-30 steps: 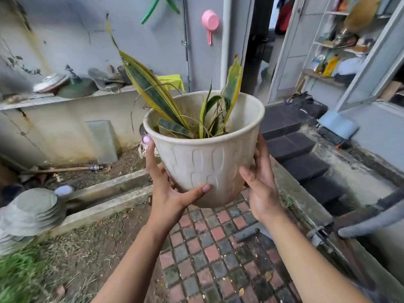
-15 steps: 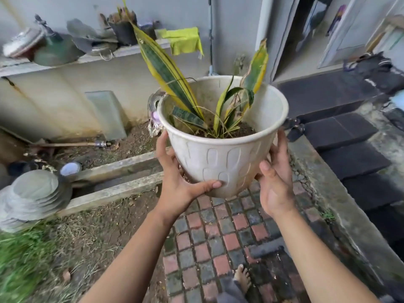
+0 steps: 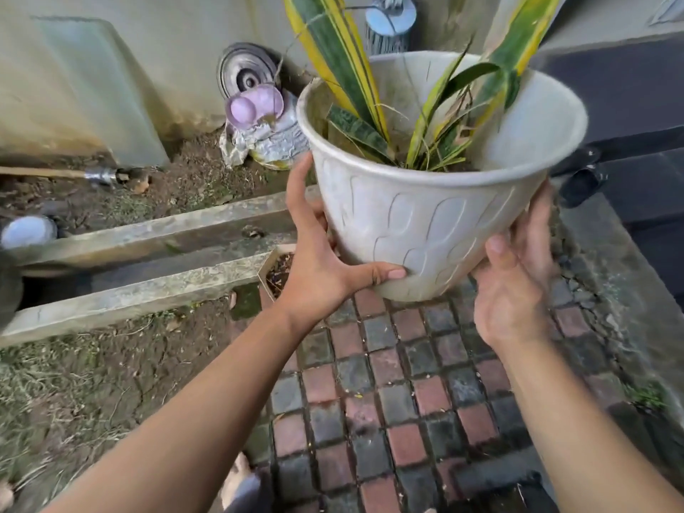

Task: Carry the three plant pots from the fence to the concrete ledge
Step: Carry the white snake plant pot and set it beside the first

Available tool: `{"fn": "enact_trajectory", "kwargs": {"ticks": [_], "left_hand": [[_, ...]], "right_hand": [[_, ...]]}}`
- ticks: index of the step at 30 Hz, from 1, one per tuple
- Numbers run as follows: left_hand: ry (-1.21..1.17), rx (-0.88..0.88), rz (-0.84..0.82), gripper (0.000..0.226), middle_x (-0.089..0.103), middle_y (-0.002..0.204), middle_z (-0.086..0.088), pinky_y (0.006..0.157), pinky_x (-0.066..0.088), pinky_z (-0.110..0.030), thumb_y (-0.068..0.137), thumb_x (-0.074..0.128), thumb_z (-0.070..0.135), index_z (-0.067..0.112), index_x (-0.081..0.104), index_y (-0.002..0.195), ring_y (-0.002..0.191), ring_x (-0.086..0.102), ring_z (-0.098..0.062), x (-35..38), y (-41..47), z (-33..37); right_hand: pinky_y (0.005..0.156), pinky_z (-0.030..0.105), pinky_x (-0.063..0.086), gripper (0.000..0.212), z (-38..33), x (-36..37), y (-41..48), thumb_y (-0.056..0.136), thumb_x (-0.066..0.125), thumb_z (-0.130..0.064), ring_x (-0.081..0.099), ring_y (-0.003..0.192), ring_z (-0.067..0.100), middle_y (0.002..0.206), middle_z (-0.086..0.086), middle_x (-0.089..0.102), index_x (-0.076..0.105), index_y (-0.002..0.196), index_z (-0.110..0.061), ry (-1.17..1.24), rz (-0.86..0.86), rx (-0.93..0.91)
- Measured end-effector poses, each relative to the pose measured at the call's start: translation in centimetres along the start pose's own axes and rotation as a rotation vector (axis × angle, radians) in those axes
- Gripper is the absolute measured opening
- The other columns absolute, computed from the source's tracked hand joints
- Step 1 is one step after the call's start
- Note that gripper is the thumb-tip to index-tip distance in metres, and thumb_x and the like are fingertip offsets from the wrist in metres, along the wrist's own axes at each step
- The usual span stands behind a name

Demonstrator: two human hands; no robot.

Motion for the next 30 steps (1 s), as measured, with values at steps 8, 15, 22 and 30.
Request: {"fn": "enact_trajectory", "kwargs": {"ticks": [8,15,22,30], "left_hand": [[-0.001,0.032,-0.043,0.142,0.038,0.156,-0.031,0.116,0.047,-0.064,0.056,0.099,0.008,0.026,-0.001,0.155,0.141,0.051,-0.043,2.4,2.0,-23.2],[-0.025,0.082,-0.056,0.147,0.04,0.158,-0.03,0.119,0.043,-0.066,0.058,0.097,0.018,0.021,-0.008,0.161,0.146,0.05,-0.043,5.2,1.8,-37.8],[0.032,0.107,-0.066,0.154,0.021,0.164,-0.03,0.127,0.036,-0.058,0.054,0.097,0.058,0.018,-0.009,0.158,0.154,0.038,-0.033,6.1,1.2,-47.4],[0.024,0.027,-0.098,0.168,0.015,0.167,-0.027,0.131,0.028,-0.06,0.044,0.092,0.075,0.008,-0.011,0.158,0.16,0.026,-0.037,6.0,2.0,-51.5]], "right_hand": [[0.128,0.051,0.035,0.11,21.8,-6.1,0.9,0.086,0.085,-0.038,0.044,0.154,0.016,0.164,-0.01,0.047,0.015,0.167,-0.019,0.009,0.013,-0.086],[0.116,0.037,0.047,0.079,36.8,-11.3,0.5,0.089,0.066,-0.014,0.052,0.147,0.009,0.155,-0.02,0.058,0.033,0.16,-0.029,0.064,0.065,-0.059],[0.12,0.063,0.035,0.074,47.1,-14.4,-0.5,0.073,0.072,-0.015,0.053,0.136,0.022,0.153,0.001,0.051,0.048,0.142,-0.023,0.097,0.164,-0.07],[0.113,0.05,0.04,0.073,49.6,-15.4,0.8,0.067,0.062,0.013,0.056,0.123,0.023,0.157,0.028,0.045,0.045,0.129,-0.022,0.08,0.037,0.034]]}}
Point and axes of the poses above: each hand's wrist, its own y-axis towards the middle knuckle, its own x-axis out of the palm, z = x × y, the point moved 4 cm from there along y, towards the middle knuckle
